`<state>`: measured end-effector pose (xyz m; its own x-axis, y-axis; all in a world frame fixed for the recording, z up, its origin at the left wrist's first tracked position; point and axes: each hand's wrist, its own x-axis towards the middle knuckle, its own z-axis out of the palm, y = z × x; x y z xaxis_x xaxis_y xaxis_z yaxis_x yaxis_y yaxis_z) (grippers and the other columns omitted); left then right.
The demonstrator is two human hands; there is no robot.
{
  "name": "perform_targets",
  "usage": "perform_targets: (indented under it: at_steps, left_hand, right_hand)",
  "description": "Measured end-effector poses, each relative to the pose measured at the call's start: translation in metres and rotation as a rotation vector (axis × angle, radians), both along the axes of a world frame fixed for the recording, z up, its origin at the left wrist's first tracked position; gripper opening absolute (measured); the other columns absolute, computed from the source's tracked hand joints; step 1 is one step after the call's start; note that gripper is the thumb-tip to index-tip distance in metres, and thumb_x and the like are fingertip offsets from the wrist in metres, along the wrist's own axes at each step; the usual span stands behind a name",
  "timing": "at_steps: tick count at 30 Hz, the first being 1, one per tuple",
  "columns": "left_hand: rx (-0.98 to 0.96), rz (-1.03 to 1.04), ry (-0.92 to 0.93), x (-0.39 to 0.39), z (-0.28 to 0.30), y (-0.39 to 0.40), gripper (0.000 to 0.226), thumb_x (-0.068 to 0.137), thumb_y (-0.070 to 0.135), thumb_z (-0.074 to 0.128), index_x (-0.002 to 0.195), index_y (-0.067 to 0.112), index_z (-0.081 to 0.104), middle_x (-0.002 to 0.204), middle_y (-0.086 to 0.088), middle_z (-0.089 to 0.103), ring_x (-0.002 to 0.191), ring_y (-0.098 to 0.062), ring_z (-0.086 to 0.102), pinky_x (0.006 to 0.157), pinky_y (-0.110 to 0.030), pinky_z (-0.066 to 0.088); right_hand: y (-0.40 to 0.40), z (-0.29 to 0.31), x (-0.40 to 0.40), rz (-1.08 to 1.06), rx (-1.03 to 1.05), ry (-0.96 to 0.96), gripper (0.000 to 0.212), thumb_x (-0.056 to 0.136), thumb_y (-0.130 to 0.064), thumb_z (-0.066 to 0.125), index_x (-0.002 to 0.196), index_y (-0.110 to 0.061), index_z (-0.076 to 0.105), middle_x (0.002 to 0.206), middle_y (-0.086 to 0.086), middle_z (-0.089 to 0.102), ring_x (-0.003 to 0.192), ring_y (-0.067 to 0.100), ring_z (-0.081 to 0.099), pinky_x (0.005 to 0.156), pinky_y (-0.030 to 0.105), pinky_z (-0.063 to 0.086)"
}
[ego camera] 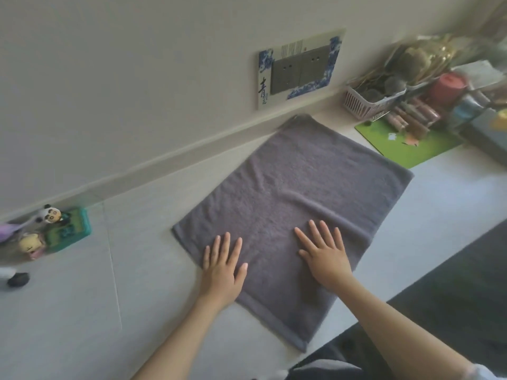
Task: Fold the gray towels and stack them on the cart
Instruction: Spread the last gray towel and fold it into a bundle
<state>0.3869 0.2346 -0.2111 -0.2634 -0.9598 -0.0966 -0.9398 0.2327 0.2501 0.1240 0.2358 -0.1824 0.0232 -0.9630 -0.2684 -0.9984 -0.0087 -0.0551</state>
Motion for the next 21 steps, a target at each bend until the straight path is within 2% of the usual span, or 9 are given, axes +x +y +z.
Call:
perform_targets:
  at_steps: [1, 3, 5, 7, 9, 13, 15, 18, 21]
  left_hand:
    - [0.011, -0.031, 0.044, -0.001, 0.001, 0.007, 0.058, 0.088, 0.047, 0.036, 0.14, 0.021, 0.043, 0.148, -0.013, 0.039, 0.137, -0.029, 0.025, 0.112, -0.041, 0.006]
    - [0.012, -0.112, 0.153, 0.002, 0.003, 0.02, 0.05, 0.089, 0.044, 0.039, 0.133, 0.024, 0.051, 0.145, -0.012, 0.044, 0.136, -0.024, 0.025, 0.111, -0.038, 0.009]
    - [0.02, -0.181, 0.305, 0.007, 0.005, 0.026, 0.042, 0.087, 0.039, 0.044, 0.121, 0.023, 0.064, 0.14, -0.011, 0.05, 0.133, -0.018, 0.029, 0.11, -0.036, 0.015]
    - [0.066, -0.217, 0.436, 0.017, 0.01, 0.034, 0.038, 0.084, 0.039, 0.046, 0.107, 0.022, 0.071, 0.133, -0.008, 0.056, 0.131, -0.01, 0.033, 0.112, -0.034, 0.022]
    - [0.128, -0.239, 0.496, 0.028, 0.015, 0.04, 0.041, 0.082, 0.043, 0.044, 0.097, 0.022, 0.075, 0.129, -0.004, 0.057, 0.129, -0.006, 0.033, 0.112, -0.034, 0.028]
    - [0.219, -0.311, 0.459, 0.04, 0.023, 0.041, 0.046, 0.08, 0.052, 0.045, 0.101, 0.023, 0.074, 0.138, 0.001, 0.049, 0.133, -0.004, 0.027, 0.111, -0.011, 0.013]
    - [0.264, -0.303, 0.436, 0.039, 0.03, 0.04, 0.039, 0.081, 0.049, 0.054, 0.105, 0.024, 0.073, 0.139, 0.004, 0.044, 0.134, -0.001, 0.022, 0.106, -0.003, 0.005]
    - [0.337, -0.288, 0.401, 0.036, 0.038, 0.038, 0.026, 0.084, 0.038, 0.067, 0.107, 0.027, 0.071, 0.138, 0.005, 0.039, 0.135, -0.005, 0.024, 0.107, -0.009, 0.008]
    - [0.35, -0.288, 0.32, 0.033, 0.046, 0.034, 0.03, 0.079, 0.043, 0.071, 0.106, 0.032, 0.071, 0.135, 0.004, 0.039, 0.132, -0.01, 0.027, 0.107, -0.012, 0.013]
  right_hand:
    - [0.007, 0.001, 0.003, -0.055, -0.033, -0.036, 0.054, 0.096, -0.053, 0.013, 0.147, -0.037, 0.015, 0.156, -0.003, 0.007, 0.145, 0.029, 0.005, 0.112, 0.045, -0.011]
    - [0.032, 0.013, 0.022, -0.104, -0.131, -0.148, 0.04, 0.093, -0.039, 0.047, 0.131, -0.028, 0.052, 0.14, 0.005, 0.048, 0.13, 0.039, 0.04, 0.109, 0.05, 0.024]
    - [0.059, 0.009, 0.041, -0.032, -0.221, -0.319, 0.029, 0.086, -0.043, 0.05, 0.104, -0.028, 0.066, 0.103, -0.001, 0.065, 0.096, 0.028, 0.057, 0.082, 0.041, 0.049]
    - [0.087, 0.007, 0.065, 0.05, -0.203, -0.453, 0.03, 0.081, -0.051, 0.049, 0.092, -0.032, 0.068, 0.084, -0.009, 0.061, 0.08, 0.016, 0.05, 0.068, 0.028, 0.049]
    - [0.104, 0.006, 0.083, 0.048, -0.158, -0.5, 0.031, 0.074, -0.059, 0.052, 0.089, -0.037, 0.069, 0.081, -0.012, 0.057, 0.08, 0.01, 0.042, 0.068, 0.019, 0.039]
    - [0.118, -0.004, 0.095, -0.021, -0.191, -0.472, 0.037, 0.064, -0.062, 0.053, 0.093, -0.042, 0.065, 0.091, -0.011, 0.058, 0.089, 0.012, 0.038, 0.075, 0.029, 0.035]
    - [0.118, -0.006, 0.098, -0.061, -0.245, -0.466, 0.032, 0.067, -0.057, 0.053, 0.091, -0.04, 0.065, 0.09, -0.011, 0.059, 0.09, 0.012, 0.038, 0.075, 0.031, 0.035]
    - [0.116, -0.004, 0.104, -0.117, -0.325, -0.466, 0.025, 0.073, -0.049, 0.05, 0.08, -0.034, 0.069, 0.081, -0.012, 0.06, 0.083, 0.011, 0.038, 0.069, 0.03, 0.036]
    - [0.11, -0.002, 0.107, -0.128, -0.366, -0.443, 0.027, 0.074, -0.044, 0.048, 0.071, -0.029, 0.07, 0.074, -0.011, 0.061, 0.079, 0.012, 0.041, 0.063, 0.029, 0.037]
